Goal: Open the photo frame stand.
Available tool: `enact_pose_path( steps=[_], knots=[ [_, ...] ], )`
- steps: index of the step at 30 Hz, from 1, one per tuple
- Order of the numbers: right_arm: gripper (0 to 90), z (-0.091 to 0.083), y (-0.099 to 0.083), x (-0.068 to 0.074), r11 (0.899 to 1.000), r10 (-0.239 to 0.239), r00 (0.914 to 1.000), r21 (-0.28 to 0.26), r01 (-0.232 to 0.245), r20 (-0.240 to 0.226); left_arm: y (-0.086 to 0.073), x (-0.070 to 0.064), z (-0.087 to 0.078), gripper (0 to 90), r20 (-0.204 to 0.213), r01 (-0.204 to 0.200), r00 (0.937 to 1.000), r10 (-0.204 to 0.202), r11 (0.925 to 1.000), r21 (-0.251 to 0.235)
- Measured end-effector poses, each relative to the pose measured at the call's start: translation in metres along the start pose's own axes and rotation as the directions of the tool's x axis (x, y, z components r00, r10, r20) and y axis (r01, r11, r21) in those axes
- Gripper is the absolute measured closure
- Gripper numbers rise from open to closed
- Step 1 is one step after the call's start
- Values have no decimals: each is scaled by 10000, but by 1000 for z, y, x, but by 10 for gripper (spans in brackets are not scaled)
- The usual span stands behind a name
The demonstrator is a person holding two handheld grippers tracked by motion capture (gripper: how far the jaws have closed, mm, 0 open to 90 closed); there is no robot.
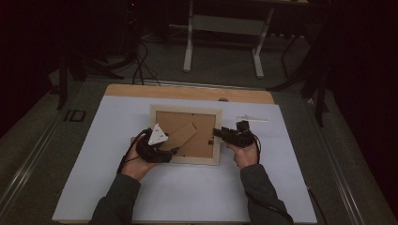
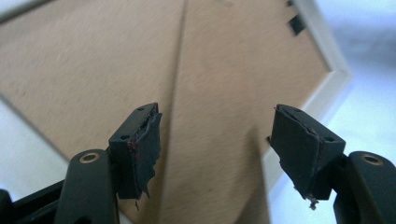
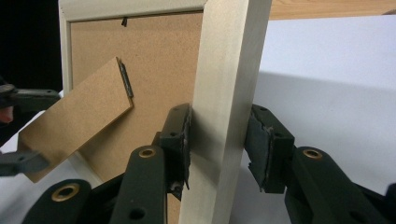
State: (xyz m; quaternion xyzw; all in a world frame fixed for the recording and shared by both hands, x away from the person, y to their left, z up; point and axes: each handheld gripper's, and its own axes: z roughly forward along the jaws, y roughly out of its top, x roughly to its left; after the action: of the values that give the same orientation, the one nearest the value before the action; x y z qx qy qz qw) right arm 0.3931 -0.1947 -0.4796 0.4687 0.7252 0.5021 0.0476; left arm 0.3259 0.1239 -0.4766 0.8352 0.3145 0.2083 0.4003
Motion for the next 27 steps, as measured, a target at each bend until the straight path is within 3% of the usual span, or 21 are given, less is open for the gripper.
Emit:
enact_pose_path(
  steps=[5,9,14,19,27],
  knots=[
    [616,0,0,0,10000,-92,10000,-30,92,-2,-2,7,3,361,649,741,9950,-756,9969,245],
    [616,0,0,0,9999,-124,9999,-48,124,13,-3,9,6,424,1007,908,9902,-968,9939,630],
    [618,-1,1,2,9995,-308,9995,-60,309,36,-2,7,6,471,989,702,9921,-776,9946,767],
    [620,-1,3,3,9993,-385,9993,10,385,37,0,4,6,481,834,247,9959,-338,9939,1078],
    [621,-1,4,4,9991,-427,9991,-18,427,53,1,2,6,486,660,-58,9978,-11,9944,1052]
  ],
)
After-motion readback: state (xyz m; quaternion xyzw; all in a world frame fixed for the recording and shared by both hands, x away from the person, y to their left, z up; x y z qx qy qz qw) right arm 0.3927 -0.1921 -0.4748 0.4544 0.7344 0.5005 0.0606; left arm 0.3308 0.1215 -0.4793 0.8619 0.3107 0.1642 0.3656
